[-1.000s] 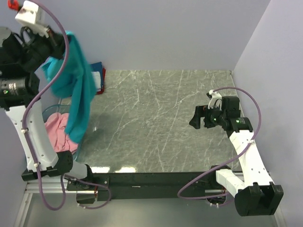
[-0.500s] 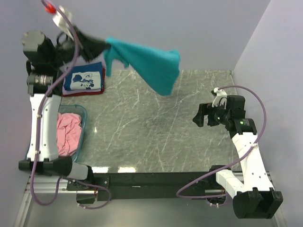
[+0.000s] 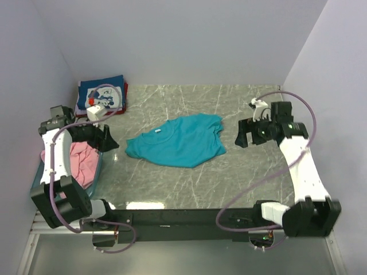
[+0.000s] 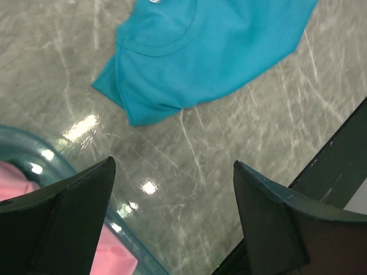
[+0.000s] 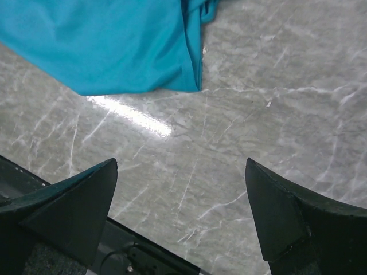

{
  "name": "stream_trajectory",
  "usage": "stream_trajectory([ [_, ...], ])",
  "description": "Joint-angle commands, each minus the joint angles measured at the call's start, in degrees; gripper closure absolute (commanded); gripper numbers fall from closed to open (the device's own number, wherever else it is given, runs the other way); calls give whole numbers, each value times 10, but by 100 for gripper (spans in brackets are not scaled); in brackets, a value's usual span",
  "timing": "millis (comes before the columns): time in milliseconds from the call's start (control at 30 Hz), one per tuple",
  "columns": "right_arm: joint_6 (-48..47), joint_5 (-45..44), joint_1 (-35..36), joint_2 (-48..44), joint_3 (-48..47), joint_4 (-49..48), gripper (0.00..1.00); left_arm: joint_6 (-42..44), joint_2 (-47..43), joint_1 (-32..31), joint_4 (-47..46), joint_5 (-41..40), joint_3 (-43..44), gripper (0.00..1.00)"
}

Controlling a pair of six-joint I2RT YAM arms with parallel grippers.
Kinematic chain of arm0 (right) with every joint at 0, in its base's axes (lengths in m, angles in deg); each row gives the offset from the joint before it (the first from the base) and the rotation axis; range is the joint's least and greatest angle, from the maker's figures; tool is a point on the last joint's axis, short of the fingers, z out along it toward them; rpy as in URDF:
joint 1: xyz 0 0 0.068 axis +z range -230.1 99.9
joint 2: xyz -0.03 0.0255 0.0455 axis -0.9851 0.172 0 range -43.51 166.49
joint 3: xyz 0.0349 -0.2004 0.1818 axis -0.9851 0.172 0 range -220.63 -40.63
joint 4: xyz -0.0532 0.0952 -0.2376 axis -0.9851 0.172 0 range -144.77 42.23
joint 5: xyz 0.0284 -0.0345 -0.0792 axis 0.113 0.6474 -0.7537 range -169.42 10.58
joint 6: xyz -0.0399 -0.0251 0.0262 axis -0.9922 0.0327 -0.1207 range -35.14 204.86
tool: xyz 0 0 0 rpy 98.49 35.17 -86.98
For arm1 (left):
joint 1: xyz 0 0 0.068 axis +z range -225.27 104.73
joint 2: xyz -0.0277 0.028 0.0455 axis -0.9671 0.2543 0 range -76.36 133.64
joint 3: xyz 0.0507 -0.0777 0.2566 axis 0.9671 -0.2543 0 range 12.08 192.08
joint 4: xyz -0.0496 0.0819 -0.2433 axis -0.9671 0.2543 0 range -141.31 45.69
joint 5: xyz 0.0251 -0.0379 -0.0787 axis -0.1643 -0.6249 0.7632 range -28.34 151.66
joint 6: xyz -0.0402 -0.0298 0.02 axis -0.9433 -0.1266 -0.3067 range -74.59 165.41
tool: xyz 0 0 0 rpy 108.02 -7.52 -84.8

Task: Fold and stack the t-shirts
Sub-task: Move the tshirt to the center of the board, then flatten the tshirt out

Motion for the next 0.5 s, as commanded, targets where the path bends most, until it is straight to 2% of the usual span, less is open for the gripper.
stream_trajectory([
  [0, -18, 12, 0, 88, -44, 17, 2, 56, -17, -46, -40, -15, -13, 12],
  [67, -7, 14, 9, 123, -70, 6, 3, -40, -12, -104, -114, -78, -40, 13],
  [100, 6, 10, 15, 157, -80, -4, 4, -62, -8, -121, -166, -98, -46, 14],
  [200, 36, -1, 53, 220, -118, -30, 7, -127, 23, -178, -229, -171, -54, 14],
  [267, 48, -4, 63, 250, -140, -44, 10, -155, 64, -205, -239, -196, -38, 14],
  [433, 82, 8, 73, 343, -182, -73, 14, -203, 152, -223, -244, -164, 57, 14],
  [467, 87, 7, 72, 351, -186, -78, 15, -232, 180, -248, -259, -161, 74, 14],
])
